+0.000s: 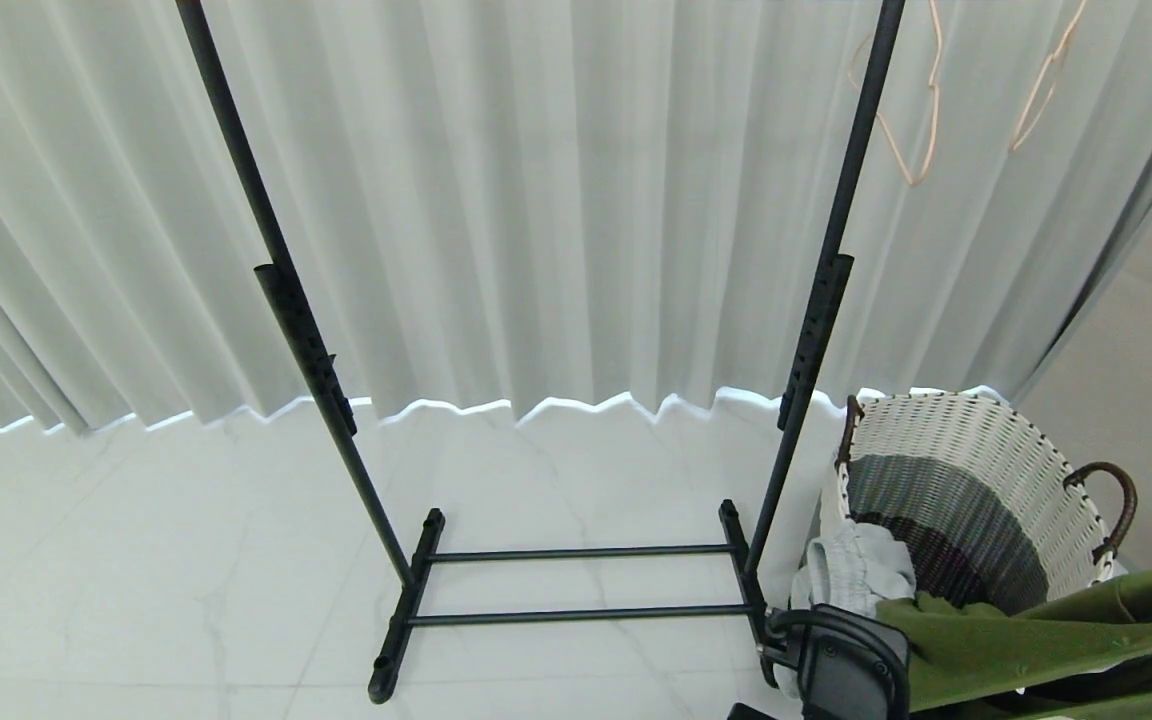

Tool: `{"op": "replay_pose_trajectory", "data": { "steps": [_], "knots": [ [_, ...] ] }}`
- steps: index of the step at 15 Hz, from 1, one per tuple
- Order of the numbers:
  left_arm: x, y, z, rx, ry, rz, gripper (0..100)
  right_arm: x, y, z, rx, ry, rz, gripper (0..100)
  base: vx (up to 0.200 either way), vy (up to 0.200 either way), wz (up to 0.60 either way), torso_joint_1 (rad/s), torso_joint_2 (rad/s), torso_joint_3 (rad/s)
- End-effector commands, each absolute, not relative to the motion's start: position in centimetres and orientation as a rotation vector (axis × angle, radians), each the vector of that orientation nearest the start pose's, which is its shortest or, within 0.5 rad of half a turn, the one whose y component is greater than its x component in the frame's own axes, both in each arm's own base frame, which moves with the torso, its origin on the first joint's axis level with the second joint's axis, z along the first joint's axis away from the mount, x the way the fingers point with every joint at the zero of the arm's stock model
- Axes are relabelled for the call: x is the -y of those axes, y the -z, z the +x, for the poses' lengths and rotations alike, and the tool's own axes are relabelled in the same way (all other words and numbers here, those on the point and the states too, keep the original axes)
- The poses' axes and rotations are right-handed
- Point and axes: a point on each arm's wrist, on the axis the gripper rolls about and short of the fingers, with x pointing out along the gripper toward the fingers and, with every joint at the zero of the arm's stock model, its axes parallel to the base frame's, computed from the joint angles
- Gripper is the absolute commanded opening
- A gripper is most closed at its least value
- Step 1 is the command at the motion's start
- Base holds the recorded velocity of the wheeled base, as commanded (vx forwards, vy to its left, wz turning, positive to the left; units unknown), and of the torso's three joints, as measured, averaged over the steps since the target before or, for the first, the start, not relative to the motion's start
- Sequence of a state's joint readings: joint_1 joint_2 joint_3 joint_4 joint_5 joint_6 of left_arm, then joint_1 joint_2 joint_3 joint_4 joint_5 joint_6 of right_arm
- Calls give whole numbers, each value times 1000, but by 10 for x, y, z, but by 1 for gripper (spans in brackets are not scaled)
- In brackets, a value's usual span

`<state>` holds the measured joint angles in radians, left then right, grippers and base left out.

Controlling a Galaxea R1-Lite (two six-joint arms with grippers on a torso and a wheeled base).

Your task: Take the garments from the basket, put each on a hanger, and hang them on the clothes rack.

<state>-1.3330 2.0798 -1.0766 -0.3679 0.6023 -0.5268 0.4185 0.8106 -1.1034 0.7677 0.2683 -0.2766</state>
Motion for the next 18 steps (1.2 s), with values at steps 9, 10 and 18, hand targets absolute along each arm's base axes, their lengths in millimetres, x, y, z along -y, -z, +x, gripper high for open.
{"op": "replay_pose_trajectory", "data": {
  "steps": [9, 10, 18],
  "knots": [
    [366, -99, 107, -528, 562, 23, 0, -24, -293, 40, -403, -706, -323, 0, -133, 0, 0, -1, 2, 2],
    [363, -96, 111, -534, 549, 27, 0, -26, -292, 44, -404, -712, -323, 0, 0, 0, 0, 0, 0, 0],
    [291, -176, 123, -474, 596, -150, 0, -58, -284, 84, -265, -839, -334, 0, 0, 0, 0, 0, 0, 0]
  ]
}}
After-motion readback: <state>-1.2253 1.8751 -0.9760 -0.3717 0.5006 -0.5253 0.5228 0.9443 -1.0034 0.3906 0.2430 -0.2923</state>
